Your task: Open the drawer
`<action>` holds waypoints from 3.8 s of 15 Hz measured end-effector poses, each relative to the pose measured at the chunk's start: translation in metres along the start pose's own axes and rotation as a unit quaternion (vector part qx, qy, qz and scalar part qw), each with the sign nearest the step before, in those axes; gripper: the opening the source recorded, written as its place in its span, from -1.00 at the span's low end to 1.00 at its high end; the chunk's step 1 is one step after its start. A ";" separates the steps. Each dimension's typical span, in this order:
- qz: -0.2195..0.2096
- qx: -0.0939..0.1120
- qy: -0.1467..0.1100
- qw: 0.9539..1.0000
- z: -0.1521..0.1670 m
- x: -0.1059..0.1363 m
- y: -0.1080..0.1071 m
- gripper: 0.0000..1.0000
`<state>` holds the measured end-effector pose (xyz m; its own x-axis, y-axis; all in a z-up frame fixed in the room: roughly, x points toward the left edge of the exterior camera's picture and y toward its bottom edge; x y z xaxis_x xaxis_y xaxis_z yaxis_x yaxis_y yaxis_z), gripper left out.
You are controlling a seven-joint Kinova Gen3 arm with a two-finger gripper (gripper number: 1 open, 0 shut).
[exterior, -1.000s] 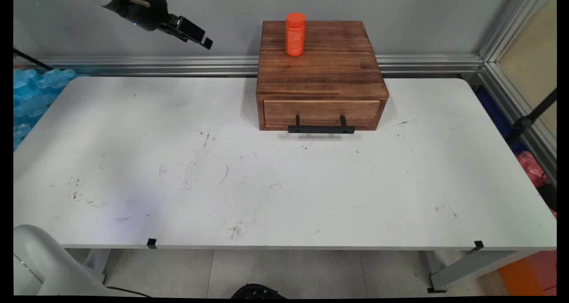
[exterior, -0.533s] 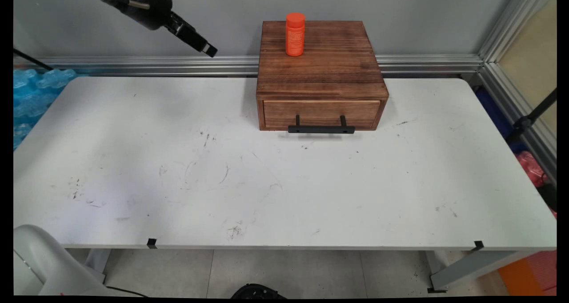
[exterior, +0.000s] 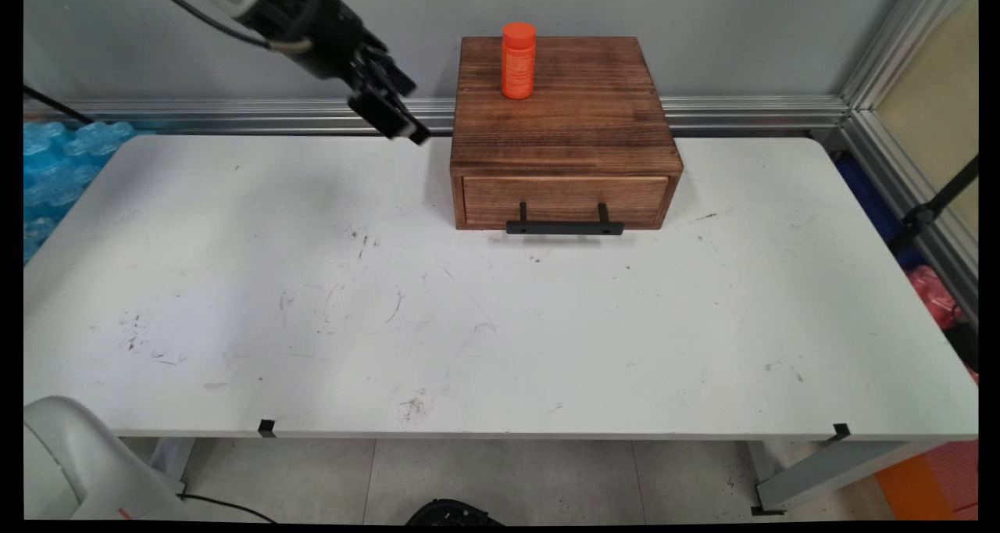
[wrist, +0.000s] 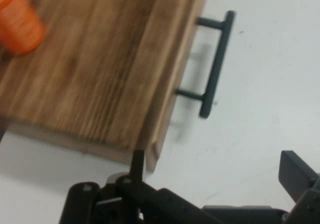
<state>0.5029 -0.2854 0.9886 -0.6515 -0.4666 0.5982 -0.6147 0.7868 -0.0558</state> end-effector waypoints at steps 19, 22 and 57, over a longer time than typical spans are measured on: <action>0.145 -0.031 -0.051 0.988 0.181 0.059 0.049 1.00; 0.156 -0.036 -0.066 0.985 0.214 0.060 0.051 1.00; 0.131 -0.087 -0.123 0.980 0.297 0.041 0.114 1.00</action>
<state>0.2743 -0.3342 0.7695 -0.8778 -0.3049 0.3695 -0.3400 0.9399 -0.0320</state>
